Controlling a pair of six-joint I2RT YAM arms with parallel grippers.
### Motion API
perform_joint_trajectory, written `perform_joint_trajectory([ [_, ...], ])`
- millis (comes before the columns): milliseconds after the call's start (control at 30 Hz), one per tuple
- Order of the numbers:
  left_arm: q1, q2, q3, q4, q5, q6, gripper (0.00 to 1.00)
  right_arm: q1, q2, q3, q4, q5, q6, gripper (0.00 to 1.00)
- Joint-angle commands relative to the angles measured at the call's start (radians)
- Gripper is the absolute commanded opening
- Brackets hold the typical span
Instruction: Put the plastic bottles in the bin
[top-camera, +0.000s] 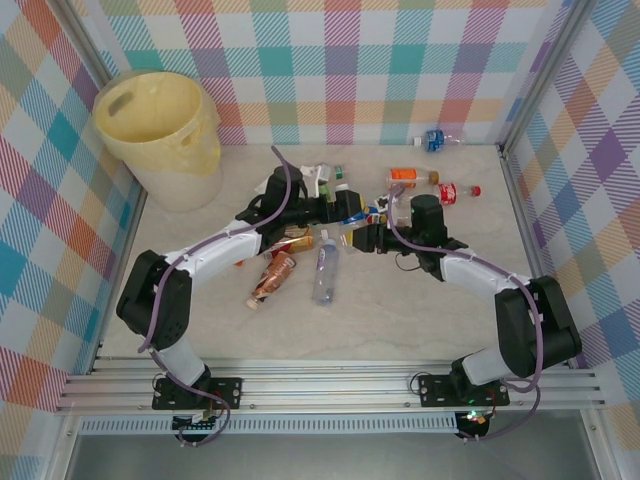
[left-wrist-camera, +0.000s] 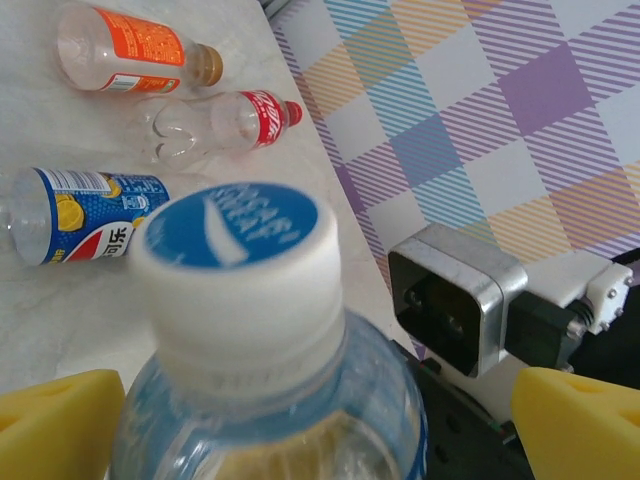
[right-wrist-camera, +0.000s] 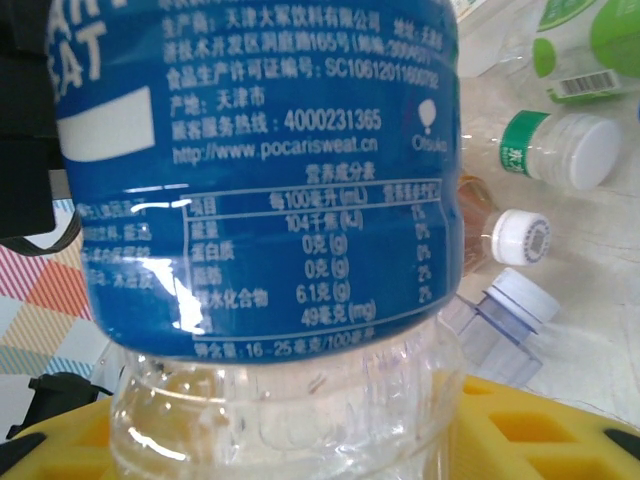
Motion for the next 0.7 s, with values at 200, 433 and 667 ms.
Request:
perform_joint_trajectory([
  [200, -0.012, 0.058, 0.027, 0.017, -0.039, -0.036, 0.81, 0.016, 0.011, 0.044, 0.126, -0.062, 0.017, 0.43],
  [433, -0.009, 0.057, 0.039, 0.031, -0.011, -0.051, 0.65, 0.017, -0.005, 0.074, 0.047, -0.072, -0.043, 0.56],
  [667, 0.032, 0.031, 0.04, 0.035, -0.033, -0.101, 0.59, 0.016, -0.095, 0.093, -0.141, -0.009, -0.206, 0.9],
])
